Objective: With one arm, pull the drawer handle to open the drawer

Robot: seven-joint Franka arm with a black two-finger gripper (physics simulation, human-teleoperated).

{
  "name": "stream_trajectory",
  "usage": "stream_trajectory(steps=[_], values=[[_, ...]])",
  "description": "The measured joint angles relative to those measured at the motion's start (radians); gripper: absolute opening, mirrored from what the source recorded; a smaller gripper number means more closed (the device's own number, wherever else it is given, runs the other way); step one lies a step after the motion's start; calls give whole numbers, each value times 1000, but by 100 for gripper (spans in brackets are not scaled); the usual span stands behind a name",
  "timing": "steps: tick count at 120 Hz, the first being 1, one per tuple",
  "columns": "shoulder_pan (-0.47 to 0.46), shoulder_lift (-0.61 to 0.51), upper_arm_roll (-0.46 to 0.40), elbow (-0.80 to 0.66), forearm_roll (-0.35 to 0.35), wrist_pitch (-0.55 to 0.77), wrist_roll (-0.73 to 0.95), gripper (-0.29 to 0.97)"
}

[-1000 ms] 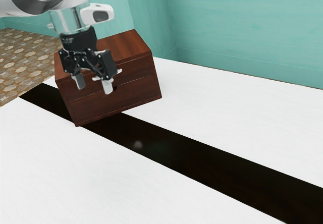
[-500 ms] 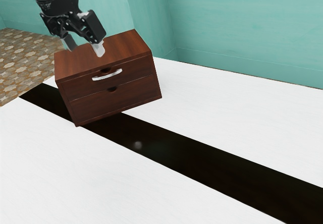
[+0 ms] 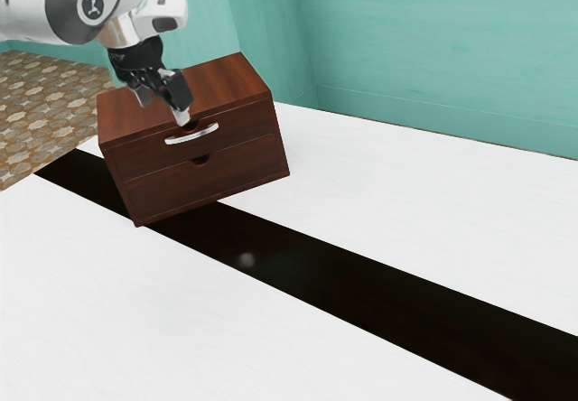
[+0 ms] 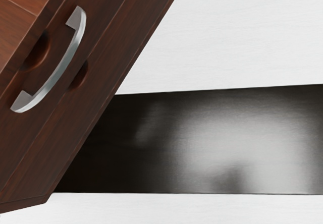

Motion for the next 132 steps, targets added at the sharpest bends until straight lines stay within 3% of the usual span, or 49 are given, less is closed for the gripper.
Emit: stream_trajectory(steps=[79,132], values=[[34,88,0,-122,42,254,284,67],[44,129,1,-137,58,399,364,48]])
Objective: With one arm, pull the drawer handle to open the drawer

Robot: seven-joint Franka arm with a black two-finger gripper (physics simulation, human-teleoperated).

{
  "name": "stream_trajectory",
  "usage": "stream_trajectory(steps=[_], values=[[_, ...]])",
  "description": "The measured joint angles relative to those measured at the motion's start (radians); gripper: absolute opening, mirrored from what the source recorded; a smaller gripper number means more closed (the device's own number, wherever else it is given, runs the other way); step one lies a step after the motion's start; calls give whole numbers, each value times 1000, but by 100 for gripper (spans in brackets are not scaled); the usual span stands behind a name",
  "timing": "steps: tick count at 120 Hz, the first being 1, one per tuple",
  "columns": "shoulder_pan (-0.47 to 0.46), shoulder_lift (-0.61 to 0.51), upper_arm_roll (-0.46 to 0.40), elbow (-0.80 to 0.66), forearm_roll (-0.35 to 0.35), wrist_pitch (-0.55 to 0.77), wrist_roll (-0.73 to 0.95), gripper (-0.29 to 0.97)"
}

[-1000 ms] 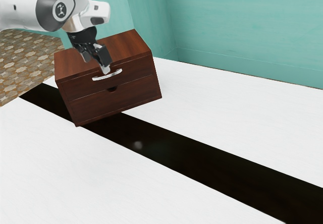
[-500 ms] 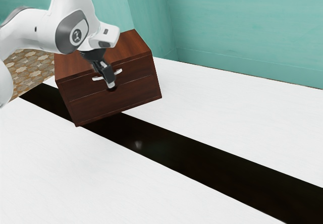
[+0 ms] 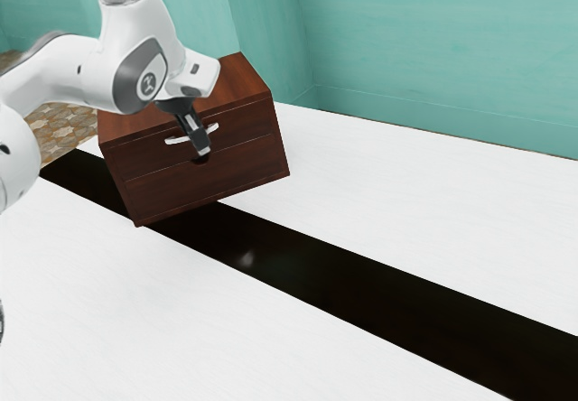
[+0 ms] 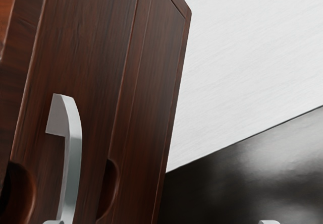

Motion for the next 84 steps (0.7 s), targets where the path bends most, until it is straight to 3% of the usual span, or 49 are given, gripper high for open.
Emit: stream_trajectory(steps=[84], values=[[18,23,-1,-27,28,95,49,44]])
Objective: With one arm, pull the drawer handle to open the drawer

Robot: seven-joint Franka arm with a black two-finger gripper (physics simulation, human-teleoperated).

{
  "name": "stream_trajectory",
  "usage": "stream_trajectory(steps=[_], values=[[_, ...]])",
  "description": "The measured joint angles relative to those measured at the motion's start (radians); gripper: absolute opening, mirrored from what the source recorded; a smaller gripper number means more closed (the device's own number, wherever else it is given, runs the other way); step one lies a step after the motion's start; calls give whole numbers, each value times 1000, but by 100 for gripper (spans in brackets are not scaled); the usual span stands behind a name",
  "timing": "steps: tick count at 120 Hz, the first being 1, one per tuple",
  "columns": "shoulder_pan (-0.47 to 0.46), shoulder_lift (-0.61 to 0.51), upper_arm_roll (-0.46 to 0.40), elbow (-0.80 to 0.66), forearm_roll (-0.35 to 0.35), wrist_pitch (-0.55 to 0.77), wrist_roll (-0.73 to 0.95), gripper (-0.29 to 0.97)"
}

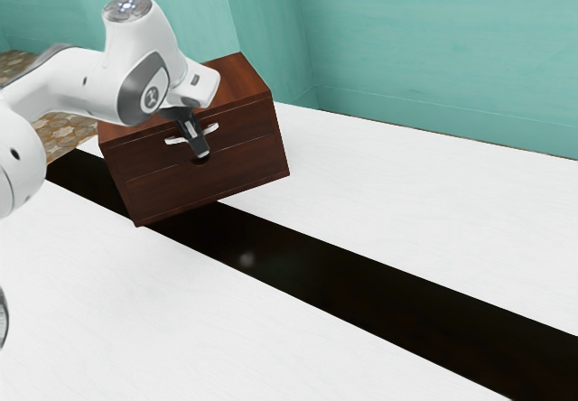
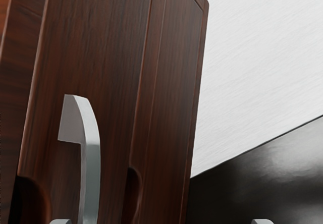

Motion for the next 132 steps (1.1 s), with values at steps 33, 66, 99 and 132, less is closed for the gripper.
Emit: stream_trajectory(steps=[33,66,99,132], values=[[7,14,0,6,0,19,9,44],[9,32,0,14,-2,26,15,43],[16,29,-1,13,-2,28,18,32],[17,23,-1,7,-2,29,18,14]])
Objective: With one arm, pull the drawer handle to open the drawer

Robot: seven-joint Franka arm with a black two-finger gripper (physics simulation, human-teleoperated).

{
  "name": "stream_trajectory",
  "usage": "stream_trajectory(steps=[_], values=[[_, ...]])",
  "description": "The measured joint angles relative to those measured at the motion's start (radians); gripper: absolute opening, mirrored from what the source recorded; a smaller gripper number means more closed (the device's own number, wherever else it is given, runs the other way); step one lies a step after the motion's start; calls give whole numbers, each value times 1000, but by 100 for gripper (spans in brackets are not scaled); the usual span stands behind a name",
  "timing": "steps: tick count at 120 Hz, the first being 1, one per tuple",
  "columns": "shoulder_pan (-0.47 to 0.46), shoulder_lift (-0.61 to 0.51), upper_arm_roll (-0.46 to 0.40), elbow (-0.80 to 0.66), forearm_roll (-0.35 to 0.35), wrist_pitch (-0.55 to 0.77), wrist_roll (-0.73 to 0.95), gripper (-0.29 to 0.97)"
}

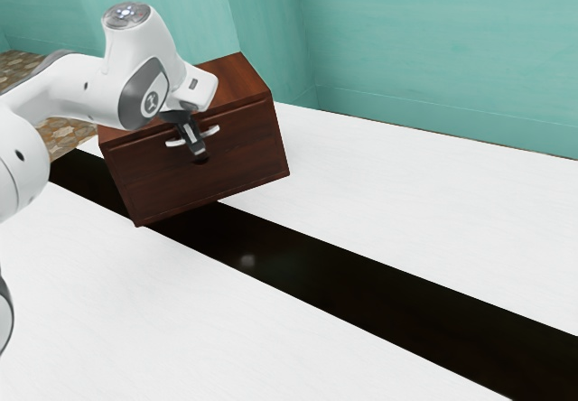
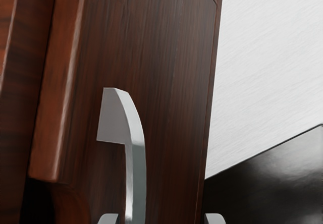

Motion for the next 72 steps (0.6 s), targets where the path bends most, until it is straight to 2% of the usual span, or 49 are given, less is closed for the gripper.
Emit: stream_trajectory(steps=[25,72], values=[[0,-3,0,-4,0,0,-2,-3],[-3,-73,-11,-114,5,9,-6,-6]])
